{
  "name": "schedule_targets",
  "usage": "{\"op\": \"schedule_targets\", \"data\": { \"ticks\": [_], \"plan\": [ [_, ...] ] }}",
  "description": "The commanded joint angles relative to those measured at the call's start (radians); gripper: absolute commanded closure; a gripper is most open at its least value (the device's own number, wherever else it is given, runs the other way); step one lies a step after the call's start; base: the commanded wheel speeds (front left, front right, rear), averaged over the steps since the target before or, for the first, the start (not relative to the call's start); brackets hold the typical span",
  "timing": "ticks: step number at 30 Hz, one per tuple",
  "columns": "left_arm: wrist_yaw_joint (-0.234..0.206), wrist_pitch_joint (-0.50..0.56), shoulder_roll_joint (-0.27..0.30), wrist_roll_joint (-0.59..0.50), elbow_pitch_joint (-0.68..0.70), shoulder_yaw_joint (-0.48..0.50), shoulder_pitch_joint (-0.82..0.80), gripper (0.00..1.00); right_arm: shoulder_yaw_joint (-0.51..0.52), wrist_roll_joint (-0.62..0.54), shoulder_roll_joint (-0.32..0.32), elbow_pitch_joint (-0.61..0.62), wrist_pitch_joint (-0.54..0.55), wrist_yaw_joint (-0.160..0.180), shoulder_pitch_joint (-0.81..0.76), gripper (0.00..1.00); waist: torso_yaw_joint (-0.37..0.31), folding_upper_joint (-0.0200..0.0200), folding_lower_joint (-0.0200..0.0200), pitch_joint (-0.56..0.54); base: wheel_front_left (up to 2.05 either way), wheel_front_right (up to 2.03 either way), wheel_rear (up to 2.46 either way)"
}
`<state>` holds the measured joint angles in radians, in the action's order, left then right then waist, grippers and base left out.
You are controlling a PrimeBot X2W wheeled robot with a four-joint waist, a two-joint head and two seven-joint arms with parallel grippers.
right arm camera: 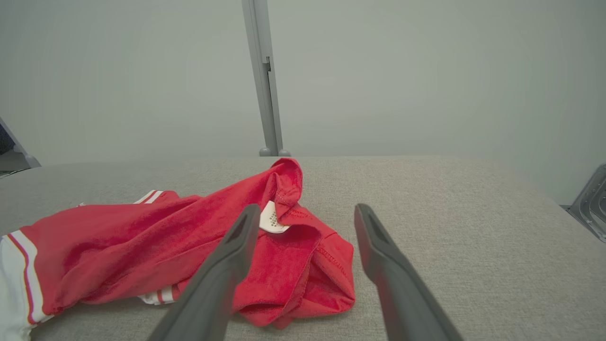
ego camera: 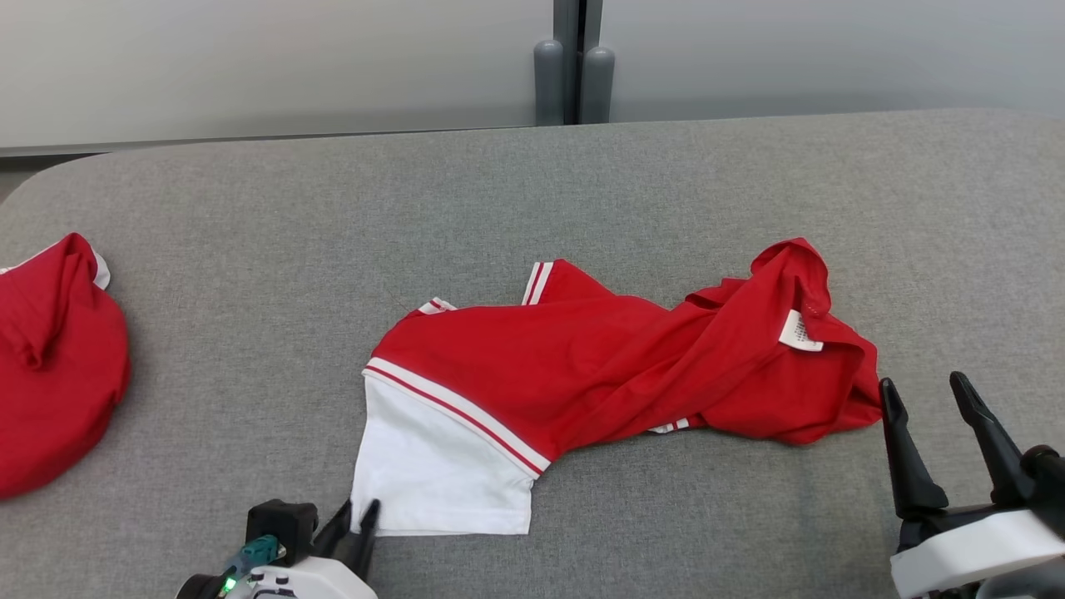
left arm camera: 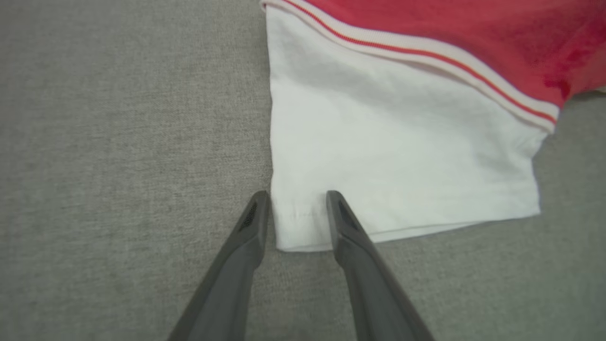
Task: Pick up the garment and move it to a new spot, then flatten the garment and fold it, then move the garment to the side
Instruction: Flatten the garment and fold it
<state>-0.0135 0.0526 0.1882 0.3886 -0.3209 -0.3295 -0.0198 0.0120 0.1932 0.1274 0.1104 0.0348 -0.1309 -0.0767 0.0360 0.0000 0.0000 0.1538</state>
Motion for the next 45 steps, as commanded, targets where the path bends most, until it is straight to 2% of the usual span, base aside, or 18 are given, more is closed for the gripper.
{"op": "schedule_targets", "data": {
  "ticks": [1,8,20,21,22,23,24,35,40,45],
  "plan": [
    [0.004,-0.004,0.005,0.004,-0.005,0.000,-0.015,1.00,0.008,0.008,0.012,-0.009,-0.004,0.000,0.014,0.00,0.001,0.0000,0.0000,0.004,0.00,0.00,0.00],
    [0.009,-0.021,0.003,0.005,-0.010,-0.003,-0.058,1.00,0.041,0.026,0.049,-0.077,0.007,0.000,0.070,0.00,0.017,0.0000,0.0000,0.051,0.00,0.00,0.00],
    [0.018,-0.063,-0.019,-0.010,-0.036,-0.023,-0.157,1.00,-0.070,0.073,0.110,-0.253,0.057,0.000,0.284,0.00,0.071,0.0000,0.0000,0.143,0.00,0.00,0.00],
    [0.019,-0.069,-0.021,-0.011,-0.038,-0.025,-0.162,1.00,-0.075,0.076,0.114,-0.259,0.052,0.000,0.296,0.06,0.074,0.0000,0.0000,0.146,0.00,0.00,0.00],
    [0.020,-0.074,-0.022,-0.010,-0.040,-0.026,-0.166,1.00,-0.077,0.082,0.116,-0.268,0.050,0.000,0.305,0.58,0.075,0.0000,0.0000,0.147,0.00,0.00,0.00],
    [0.020,-0.080,-0.023,-0.009,-0.042,-0.025,-0.171,1.00,-0.078,0.083,0.121,-0.276,0.051,0.000,0.309,0.86,0.076,0.0000,0.0000,0.148,0.00,0.00,0.00],
    [0.020,-0.086,-0.023,-0.007,-0.043,-0.023,-0.175,1.00,-0.081,0.088,0.124,-0.278,0.051,0.000,0.313,1.00,0.076,0.0000,0.0000,0.149,0.00,0.00,0.00],
    [-0.012,-0.222,-0.012,-0.005,0.046,0.031,-0.209,1.00,-0.055,0.081,0.152,-0.223,0.017,0.000,0.308,1.00,0.055,0.0000,0.0000,0.119,0.00,0.00,0.00],
    [-0.041,-0.273,0.013,-0.024,0.194,0.077,-0.250,1.00,-0.014,0.065,0.158,-0.140,0.013,0.000,0.308,1.00,0.036,0.0000,0.0000,0.072,0.00,0.00,0.00],
    [-0.048,-0.293,0.034,-0.034,0.375,0.113,-0.318,1.00,0.021,0.048,0.167,-0.029,0.027,0.000,0.329,1.00,0.014,0.0000,0.0000,0.021,0.00,0.00,0.00]
  ]
}}
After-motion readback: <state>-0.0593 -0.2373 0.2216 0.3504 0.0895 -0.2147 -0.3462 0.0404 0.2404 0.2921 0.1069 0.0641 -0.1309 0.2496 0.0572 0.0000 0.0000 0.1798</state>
